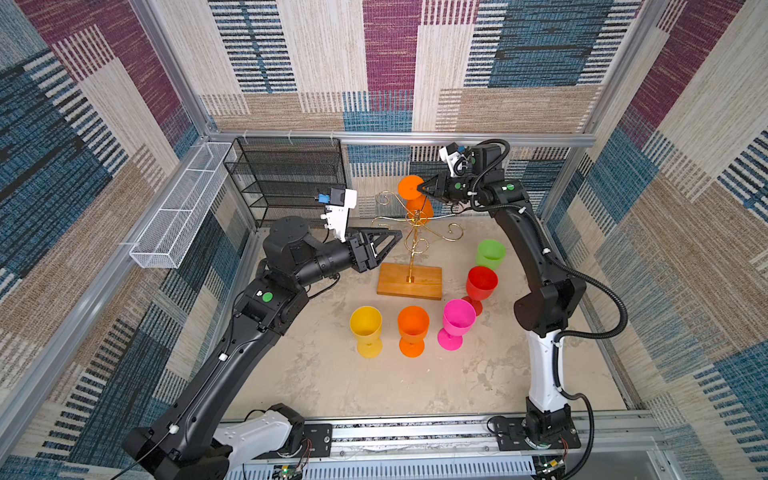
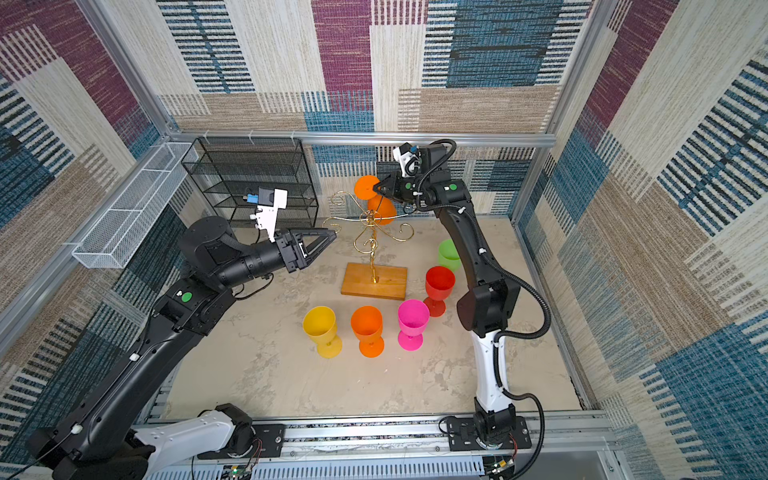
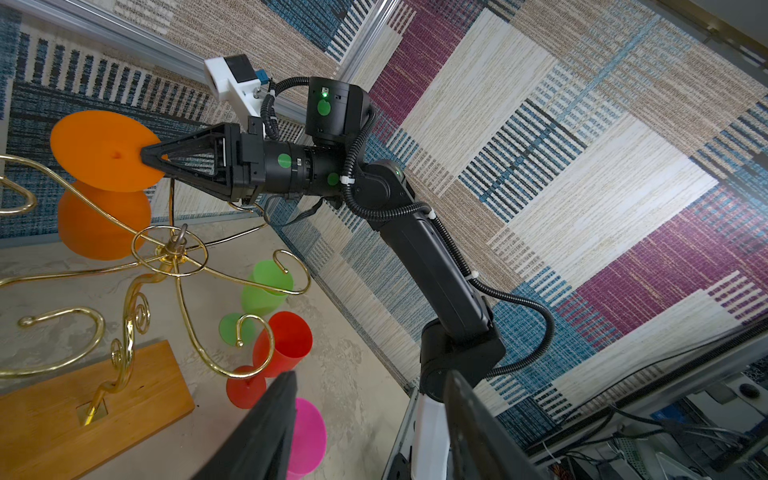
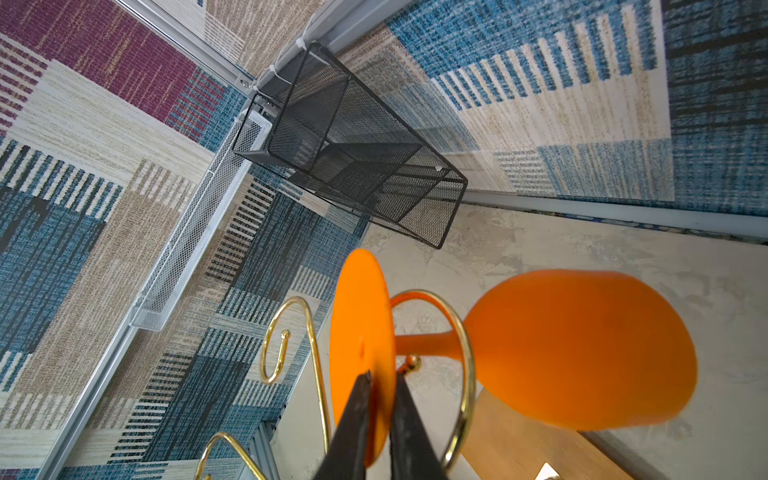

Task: Take the wine glass off the wine glass rack
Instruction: 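Close the right gripper on the orange glass's foot on the rack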

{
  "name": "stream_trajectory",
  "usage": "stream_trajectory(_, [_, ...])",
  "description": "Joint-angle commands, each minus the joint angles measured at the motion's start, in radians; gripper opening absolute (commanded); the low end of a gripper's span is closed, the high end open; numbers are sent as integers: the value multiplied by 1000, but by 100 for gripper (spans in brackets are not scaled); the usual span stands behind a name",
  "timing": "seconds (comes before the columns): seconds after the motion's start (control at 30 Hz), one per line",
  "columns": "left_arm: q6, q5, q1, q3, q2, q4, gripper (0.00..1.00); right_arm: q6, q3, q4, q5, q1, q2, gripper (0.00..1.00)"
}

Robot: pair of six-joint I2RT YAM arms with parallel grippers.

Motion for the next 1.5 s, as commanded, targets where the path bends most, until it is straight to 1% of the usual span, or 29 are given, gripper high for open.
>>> stream_trajectory(0.0, [11,7,2,-2,-3,31,60,18,4,24,6,1,-2,10])
stream_trajectory(0.23, [12,2,2,-5,-10,26,59,55,-9,72,-34,-1,-20,4])
stream_trajectory(0.37, [13,2,2,-5,-12,26,60,113,-45,147,-107,-14,-35,0])
stream_trajectory(0.57, [13,1,4,-6,-16,22,60,192,-74,249,-219,-31,-36,0])
stream_trajectory(0.63, [15,1,4,-6,-16,19,59,210,-70,265,-235,-32,-31,0])
stream_trajectory(1.13, [15,2,8,-5,-21,12,59,242,-73,281,-239,-55,-24,0])
stream_trajectory(1.47, [14,2,10,-14,-22,14,59,250,-107,295,-230,-72,-37,0])
